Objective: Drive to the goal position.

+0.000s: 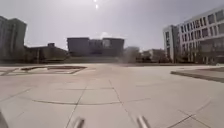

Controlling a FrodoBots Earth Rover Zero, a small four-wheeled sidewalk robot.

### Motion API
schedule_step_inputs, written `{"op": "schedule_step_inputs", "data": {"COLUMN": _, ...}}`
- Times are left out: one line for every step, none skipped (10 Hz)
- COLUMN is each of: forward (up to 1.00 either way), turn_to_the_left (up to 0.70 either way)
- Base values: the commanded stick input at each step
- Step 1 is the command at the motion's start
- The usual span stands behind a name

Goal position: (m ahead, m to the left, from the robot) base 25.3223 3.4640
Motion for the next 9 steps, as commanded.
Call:
{"op": "schedule_step_inputs", "data": {"forward": 0.70, "turn_to_the_left": 0.00}}
{"op": "schedule_step_inputs", "data": {"forward": 0.70, "turn_to_the_left": 0.00}}
{"op": "schedule_step_inputs", "data": {"forward": 0.70, "turn_to_the_left": 0.00}}
{"op": "schedule_step_inputs", "data": {"forward": 0.70, "turn_to_the_left": 0.00}}
{"op": "schedule_step_inputs", "data": {"forward": 0.70, "turn_to_the_left": 0.00}}
{"op": "schedule_step_inputs", "data": {"forward": 0.70, "turn_to_the_left": 0.00}}
{"op": "schedule_step_inputs", "data": {"forward": 0.70, "turn_to_the_left": 0.00}}
{"op": "schedule_step_inputs", "data": {"forward": 0.70, "turn_to_the_left": 0.00}}
{"op": "schedule_step_inputs", "data": {"forward": 0.70, "turn_to_the_left": 0.00}}
